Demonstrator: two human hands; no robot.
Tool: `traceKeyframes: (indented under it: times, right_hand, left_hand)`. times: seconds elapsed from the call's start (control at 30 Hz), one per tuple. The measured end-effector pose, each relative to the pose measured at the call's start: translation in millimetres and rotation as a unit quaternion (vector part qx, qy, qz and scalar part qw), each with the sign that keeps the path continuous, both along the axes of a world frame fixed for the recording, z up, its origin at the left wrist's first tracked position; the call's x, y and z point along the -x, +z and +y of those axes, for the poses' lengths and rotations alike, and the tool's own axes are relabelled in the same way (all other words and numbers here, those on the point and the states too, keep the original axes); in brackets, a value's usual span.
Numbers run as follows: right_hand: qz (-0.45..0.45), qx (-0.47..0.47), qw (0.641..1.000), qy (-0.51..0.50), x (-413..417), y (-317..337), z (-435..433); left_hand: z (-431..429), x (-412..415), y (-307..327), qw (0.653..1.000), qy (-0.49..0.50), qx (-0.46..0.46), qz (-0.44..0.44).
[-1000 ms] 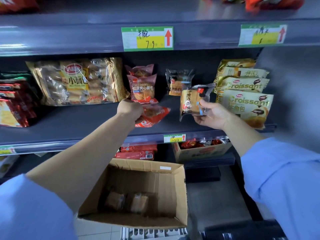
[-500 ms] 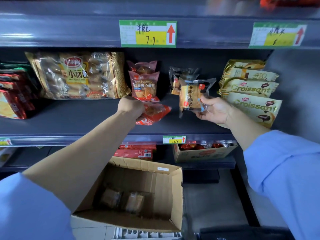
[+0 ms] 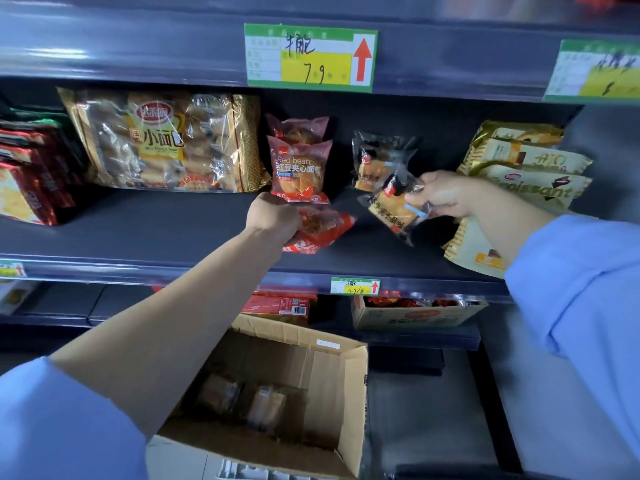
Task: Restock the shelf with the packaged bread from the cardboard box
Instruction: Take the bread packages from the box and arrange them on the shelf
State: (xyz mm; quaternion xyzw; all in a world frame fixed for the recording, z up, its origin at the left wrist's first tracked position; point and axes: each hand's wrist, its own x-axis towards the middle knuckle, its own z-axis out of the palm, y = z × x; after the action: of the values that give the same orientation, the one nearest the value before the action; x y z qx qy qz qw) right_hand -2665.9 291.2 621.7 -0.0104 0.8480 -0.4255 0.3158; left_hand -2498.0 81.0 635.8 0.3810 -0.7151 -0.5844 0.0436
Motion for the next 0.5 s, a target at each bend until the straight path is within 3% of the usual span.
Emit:
traceKeyframes:
  times: [0.1,0.33,0.5]
  right_hand:
    - [0.049,-0.131,0.988,0.060,15.4,-2.9,-14.0]
    - [0.145,-0.261,0.946,0.127,45.7,-9.6,-49.4]
    - [0.279,-0.282,0.917,0.028,59.2,-25.2,-59.7]
  left_hand:
    - [-1.8,0.8,0.3,1.000,0.002,-0.014,0.002]
    - [-17.8,5.1,-10.4,0.999,0.032,-0.015,0.009]
    - [-23.9,3.2,-21.9,0.997,0.058,-0.049,0.013]
